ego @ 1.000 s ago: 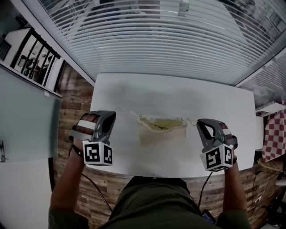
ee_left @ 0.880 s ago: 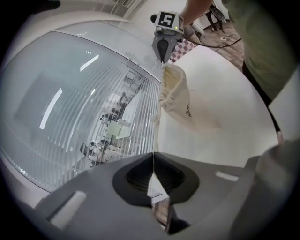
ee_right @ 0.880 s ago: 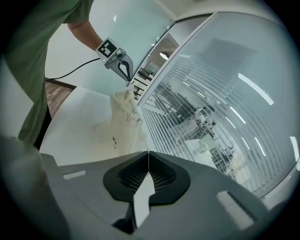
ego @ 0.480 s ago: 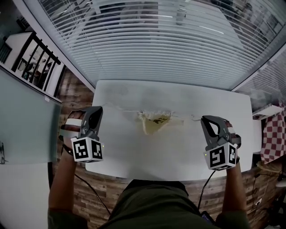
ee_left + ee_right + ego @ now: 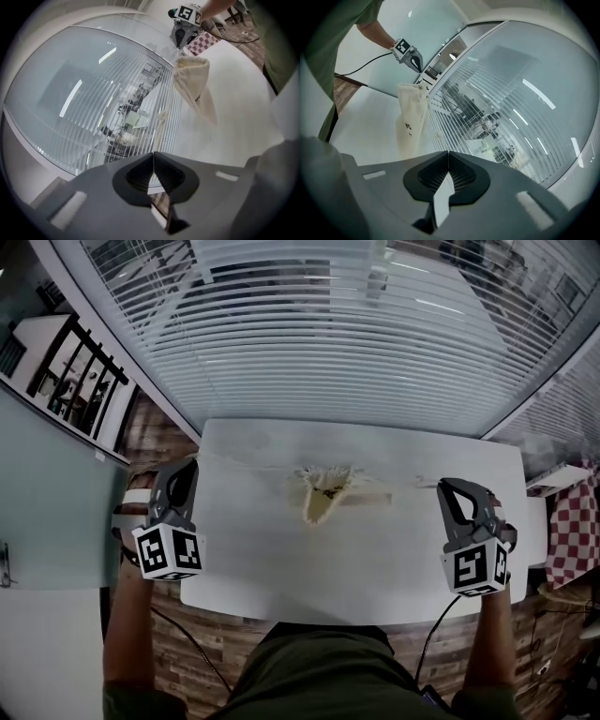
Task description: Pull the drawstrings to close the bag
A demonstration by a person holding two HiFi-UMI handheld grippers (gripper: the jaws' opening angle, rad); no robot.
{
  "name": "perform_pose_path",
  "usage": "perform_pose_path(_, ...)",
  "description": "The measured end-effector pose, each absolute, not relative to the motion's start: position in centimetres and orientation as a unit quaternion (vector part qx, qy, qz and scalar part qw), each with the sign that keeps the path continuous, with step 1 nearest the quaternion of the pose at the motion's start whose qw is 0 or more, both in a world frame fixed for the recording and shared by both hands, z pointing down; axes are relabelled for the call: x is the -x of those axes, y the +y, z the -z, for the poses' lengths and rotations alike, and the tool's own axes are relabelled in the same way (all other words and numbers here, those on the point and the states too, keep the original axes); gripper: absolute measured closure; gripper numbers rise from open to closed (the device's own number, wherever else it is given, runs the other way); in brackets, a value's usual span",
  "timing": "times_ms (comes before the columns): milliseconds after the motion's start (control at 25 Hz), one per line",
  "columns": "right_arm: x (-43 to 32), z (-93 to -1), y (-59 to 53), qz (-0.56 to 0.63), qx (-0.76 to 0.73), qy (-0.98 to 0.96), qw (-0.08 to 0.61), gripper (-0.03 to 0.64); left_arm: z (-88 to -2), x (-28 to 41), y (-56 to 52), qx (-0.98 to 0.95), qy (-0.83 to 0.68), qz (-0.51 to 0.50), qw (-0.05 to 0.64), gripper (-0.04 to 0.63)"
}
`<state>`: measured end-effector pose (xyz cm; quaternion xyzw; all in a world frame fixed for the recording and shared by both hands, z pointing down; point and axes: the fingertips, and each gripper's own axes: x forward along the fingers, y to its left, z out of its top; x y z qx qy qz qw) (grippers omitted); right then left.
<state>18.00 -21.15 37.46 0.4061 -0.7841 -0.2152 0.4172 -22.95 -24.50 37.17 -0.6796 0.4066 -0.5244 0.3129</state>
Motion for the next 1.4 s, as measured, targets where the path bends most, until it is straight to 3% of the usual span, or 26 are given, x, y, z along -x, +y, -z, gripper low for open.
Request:
perform_pose_path(800, -23.2, -33.4, -21.5, 0.217, -0.48, -0.75, 0.401, 0.603, -33.9, 28.7, -24.3, 0.655, 0.503, 0.506, 0.25, 0.584)
perform_pose_path(1080, -22.3, -32.7, -21.6, 0.203, -0.502, -0.759, 0.361, 0.601, -32.5, 27.4, -24.5, 0.69, 0.519, 0.453, 0.223, 0.581)
perform_pose_path(1400, -21.1, -30.2, -21.1, 0.217, -0.515, -0.766, 0.32, 0.601, -29.7, 24.9, -24.1, 0.696, 0.526, 0.421, 0.249, 0.58)
